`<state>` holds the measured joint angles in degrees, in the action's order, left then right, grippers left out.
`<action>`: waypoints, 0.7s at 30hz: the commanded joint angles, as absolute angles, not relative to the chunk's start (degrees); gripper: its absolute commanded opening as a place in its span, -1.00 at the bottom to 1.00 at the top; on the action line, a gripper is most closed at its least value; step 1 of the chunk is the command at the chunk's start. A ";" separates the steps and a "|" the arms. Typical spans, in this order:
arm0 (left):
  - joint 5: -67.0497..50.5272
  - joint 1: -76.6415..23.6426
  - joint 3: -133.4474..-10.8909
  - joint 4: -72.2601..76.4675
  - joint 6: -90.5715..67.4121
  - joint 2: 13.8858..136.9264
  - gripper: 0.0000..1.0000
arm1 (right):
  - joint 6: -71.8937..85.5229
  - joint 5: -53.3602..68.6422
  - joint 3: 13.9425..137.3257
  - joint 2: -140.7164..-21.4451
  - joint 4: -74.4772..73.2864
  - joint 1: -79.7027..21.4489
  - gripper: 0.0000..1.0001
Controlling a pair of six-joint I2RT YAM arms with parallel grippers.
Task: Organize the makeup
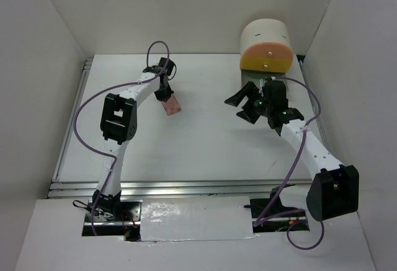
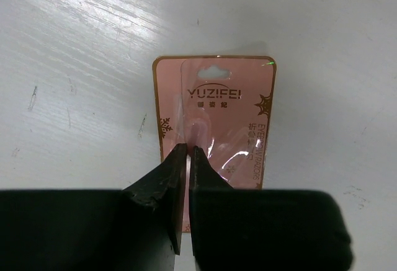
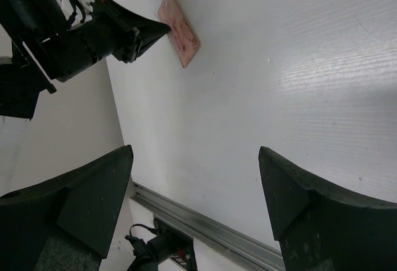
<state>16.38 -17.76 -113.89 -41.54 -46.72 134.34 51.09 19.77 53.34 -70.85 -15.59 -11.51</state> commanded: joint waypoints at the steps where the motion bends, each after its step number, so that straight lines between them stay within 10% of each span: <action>1: 14.76 -17.93 -110.83 -48.60 -46.49 136.67 -1.00 | 50.19 20.39 53.00 -70.75 -13.18 -12.04 0.80; 21: 14.42 -19.77 -103.89 -46.93 -46.05 123.85 -1.00 | 49.75 21.71 51.16 -70.75 -10.29 -12.04 0.80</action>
